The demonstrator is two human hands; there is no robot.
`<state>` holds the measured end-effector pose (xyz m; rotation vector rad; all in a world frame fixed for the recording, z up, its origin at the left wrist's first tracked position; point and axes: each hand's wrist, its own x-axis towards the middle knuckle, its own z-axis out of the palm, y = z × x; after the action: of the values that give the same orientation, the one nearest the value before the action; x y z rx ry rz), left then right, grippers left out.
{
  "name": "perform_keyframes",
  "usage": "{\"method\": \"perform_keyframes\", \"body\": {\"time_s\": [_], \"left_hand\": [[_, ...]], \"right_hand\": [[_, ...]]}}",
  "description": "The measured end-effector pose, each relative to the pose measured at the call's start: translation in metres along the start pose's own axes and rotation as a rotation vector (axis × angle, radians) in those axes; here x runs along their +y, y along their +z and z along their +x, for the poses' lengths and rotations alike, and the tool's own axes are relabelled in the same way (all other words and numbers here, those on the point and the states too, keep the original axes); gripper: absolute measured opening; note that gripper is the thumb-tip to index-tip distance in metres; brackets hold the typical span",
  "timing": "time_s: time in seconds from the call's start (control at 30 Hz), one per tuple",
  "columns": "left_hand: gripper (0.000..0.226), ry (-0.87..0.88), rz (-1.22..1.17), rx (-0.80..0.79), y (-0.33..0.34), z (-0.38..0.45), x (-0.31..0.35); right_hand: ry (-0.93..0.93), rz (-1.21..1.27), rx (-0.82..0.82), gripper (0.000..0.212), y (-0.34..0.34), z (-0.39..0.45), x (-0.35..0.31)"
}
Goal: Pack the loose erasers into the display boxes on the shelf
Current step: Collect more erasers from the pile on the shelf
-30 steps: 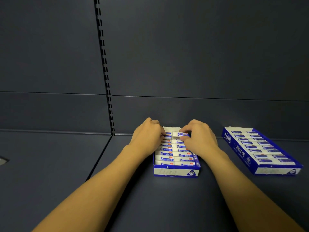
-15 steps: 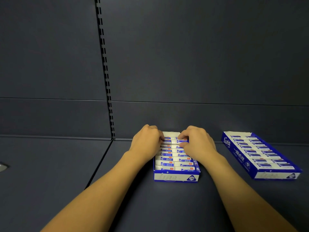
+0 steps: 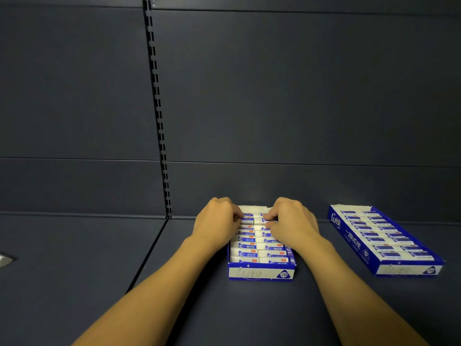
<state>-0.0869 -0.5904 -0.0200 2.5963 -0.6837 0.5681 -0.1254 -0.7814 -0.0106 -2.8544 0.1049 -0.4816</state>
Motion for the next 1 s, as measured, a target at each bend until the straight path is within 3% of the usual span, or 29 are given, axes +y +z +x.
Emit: {"method": "perform_keyframes", "body": {"time_s": [0.57,0.77,1.0], "left_hand": [[0.023,0.04,-0.027,0.009,-0.001,0.003,0.001],[0.024,-0.033,-0.126,-0.004,-0.017,0.003,-0.009],[0.027,-0.167,0.12,-0.045,-0.065,0.001,-0.034]], "right_hand": [[-0.037,0.033,0.056,0.033,-0.003,-0.005,-0.003],[-0.008,0.221,0.154,0.026,-0.018,-0.008,-0.001],[-0.096,0.158,0.101,0.026,-0.052,0.0,-0.023]]}}
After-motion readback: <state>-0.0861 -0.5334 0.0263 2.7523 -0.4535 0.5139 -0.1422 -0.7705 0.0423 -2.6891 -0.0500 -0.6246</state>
